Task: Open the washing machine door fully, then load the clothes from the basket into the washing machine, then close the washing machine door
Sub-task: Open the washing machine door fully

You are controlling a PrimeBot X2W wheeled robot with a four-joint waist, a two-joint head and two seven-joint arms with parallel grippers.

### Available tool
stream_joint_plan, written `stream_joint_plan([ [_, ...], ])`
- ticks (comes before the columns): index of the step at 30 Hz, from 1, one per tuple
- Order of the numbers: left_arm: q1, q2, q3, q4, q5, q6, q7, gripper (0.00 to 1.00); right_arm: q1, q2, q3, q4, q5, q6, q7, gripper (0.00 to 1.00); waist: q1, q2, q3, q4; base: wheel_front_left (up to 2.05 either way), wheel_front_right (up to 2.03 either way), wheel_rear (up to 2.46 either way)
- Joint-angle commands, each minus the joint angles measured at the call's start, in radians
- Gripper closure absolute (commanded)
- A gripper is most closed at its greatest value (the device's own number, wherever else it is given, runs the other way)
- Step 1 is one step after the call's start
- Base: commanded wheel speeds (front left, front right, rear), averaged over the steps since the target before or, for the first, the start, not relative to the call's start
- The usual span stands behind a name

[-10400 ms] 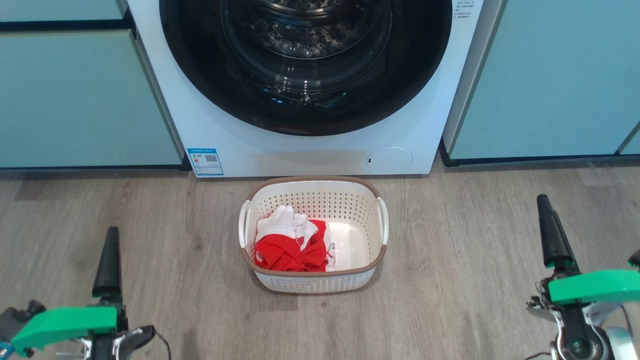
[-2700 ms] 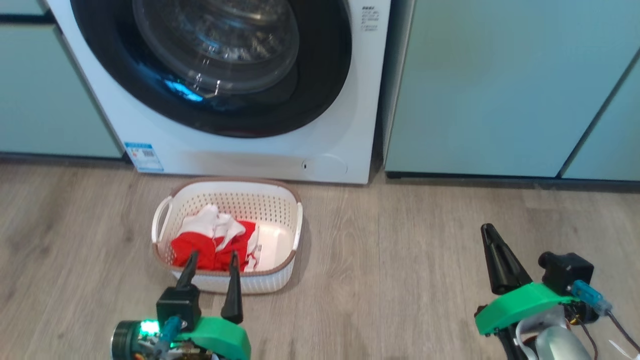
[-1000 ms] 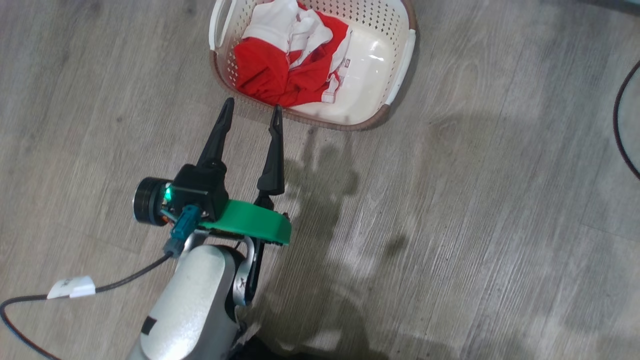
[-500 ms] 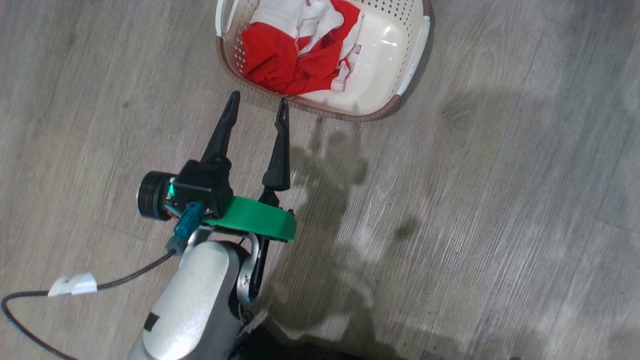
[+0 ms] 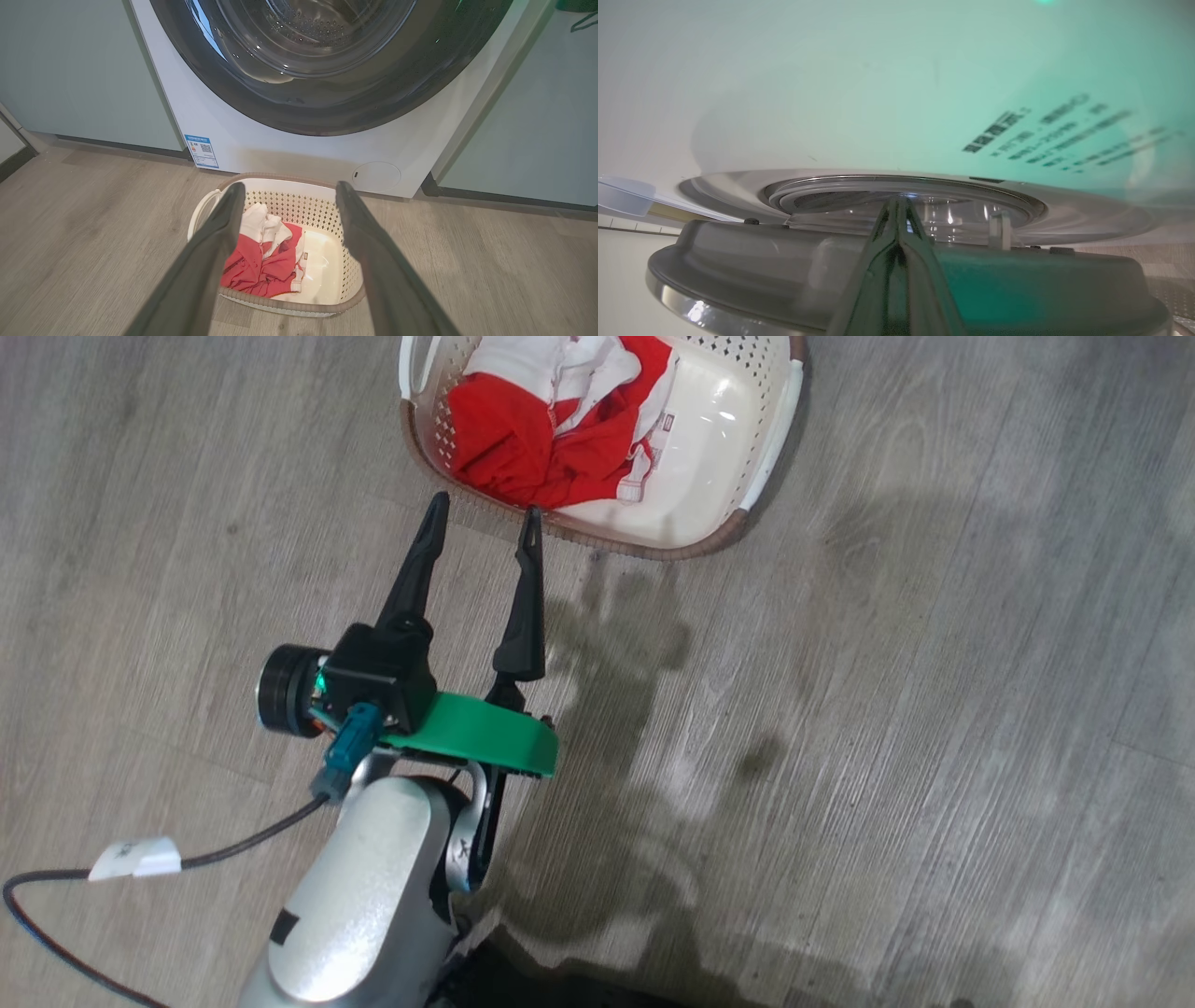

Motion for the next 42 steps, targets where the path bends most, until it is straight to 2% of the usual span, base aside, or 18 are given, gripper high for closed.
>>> stream_joint_plan([
  [1, -0.015, 0.013, 0.024, -0.033, 0.003, 0.003, -0.01, 0.0, -0.036, 0.047, 0.009, -0.022, -0.009, 0.0, 0.022, 1.0, 0.0, 0.0, -0.004, 0.0, 0.0, 0.0, 0.0],
  [19, 0.038, 0.013, 0.026, -0.004, 0.022, -0.01, -0.01, 0.0, 0.19, 0.049, 0.043, -0.053, 0.023, 0.0, 0.124, 1.0, 0.0, 0.0, -0.164, -0.004, 0.0, 0.0, 0.0],
  [42, 0.159, 0.013, 0.081, 0.034, 0.037, -0.031, -0.01, 0.0, 0.512, 0.108, 0.117, -0.165, 0.128, 0.0, 0.26, 1.0, 0.0, 0.0, -0.385, 0.081, 0.0, 0.0, 0.0],
])
